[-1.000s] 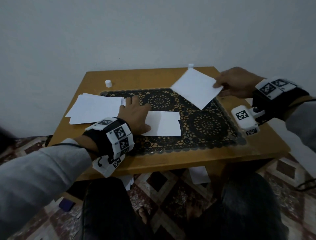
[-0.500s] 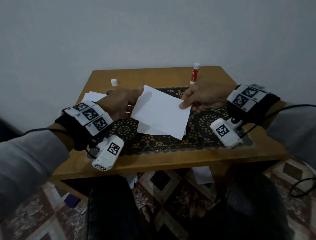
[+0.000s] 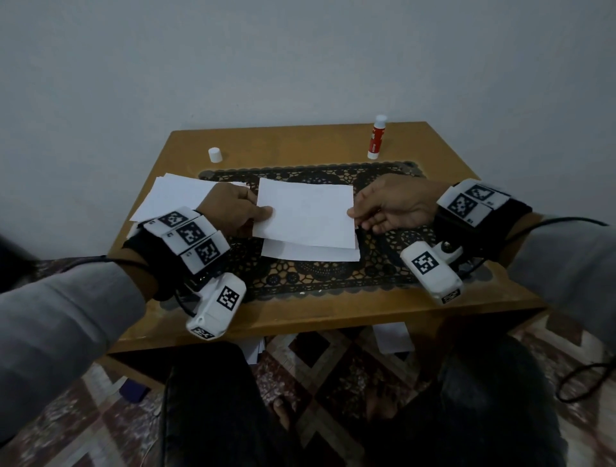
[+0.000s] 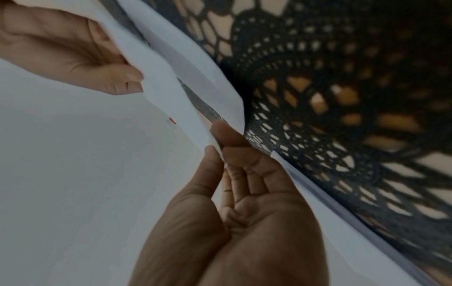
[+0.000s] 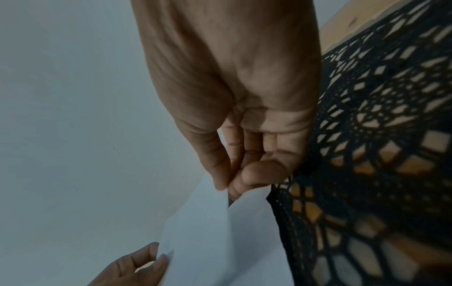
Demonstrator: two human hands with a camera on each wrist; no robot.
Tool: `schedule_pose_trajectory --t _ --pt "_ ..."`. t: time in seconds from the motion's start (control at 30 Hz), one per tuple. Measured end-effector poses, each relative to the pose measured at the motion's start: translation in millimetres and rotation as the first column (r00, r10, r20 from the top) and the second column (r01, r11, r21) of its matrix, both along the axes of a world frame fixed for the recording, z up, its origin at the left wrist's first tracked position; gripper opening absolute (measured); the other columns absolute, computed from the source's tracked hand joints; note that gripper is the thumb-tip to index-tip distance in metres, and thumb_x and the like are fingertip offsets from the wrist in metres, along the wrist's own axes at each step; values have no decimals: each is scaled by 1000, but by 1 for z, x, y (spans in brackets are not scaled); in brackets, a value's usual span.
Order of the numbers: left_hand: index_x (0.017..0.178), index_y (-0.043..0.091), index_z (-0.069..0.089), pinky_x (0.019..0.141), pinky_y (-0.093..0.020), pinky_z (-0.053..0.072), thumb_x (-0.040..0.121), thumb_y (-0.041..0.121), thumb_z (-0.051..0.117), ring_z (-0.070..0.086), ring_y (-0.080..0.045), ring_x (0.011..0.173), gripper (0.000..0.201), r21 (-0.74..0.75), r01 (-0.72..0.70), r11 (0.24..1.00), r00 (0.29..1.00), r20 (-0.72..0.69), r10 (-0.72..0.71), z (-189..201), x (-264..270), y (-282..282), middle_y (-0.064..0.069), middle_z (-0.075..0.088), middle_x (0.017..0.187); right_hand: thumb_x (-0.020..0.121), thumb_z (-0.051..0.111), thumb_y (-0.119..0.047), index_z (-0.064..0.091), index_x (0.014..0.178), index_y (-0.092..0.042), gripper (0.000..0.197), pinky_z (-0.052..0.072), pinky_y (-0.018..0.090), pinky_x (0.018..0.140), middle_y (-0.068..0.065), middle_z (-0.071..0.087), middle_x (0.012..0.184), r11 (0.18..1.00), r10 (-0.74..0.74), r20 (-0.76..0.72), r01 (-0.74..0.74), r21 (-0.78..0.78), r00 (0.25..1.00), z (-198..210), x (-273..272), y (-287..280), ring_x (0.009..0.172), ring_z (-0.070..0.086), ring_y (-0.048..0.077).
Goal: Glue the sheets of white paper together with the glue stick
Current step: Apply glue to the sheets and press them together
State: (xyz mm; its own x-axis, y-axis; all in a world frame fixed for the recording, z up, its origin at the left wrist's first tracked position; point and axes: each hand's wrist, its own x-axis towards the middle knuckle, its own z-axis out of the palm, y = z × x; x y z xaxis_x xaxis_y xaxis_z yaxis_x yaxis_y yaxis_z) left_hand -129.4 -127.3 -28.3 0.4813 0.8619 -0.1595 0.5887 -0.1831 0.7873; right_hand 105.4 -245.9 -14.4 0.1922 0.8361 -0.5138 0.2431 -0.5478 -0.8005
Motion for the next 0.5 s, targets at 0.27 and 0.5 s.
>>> schedule_pose_trajectory --t 0.27,0.5 --pt "65 12 61 54 -22 43 89 29 65 57 -3 42 30 141 107 984 977 -196 -79 -9 -1 2 1 64 57 89 64 -8 65 88 0 8 49 19 48 10 65 71 999 -41 69 43 -24 997 -2 0 -1 53 58 11" --pt "58 13 59 58 -24 43 89 32 64 52 -13 54 37 160 162 974 935 -339 -100 -5 5 0 -2 60 59 92 62 -11 63 91 -1 10 46 16 42 8 63 67 996 27 185 -12 -86 982 -5 -4 -4 45 54 10"
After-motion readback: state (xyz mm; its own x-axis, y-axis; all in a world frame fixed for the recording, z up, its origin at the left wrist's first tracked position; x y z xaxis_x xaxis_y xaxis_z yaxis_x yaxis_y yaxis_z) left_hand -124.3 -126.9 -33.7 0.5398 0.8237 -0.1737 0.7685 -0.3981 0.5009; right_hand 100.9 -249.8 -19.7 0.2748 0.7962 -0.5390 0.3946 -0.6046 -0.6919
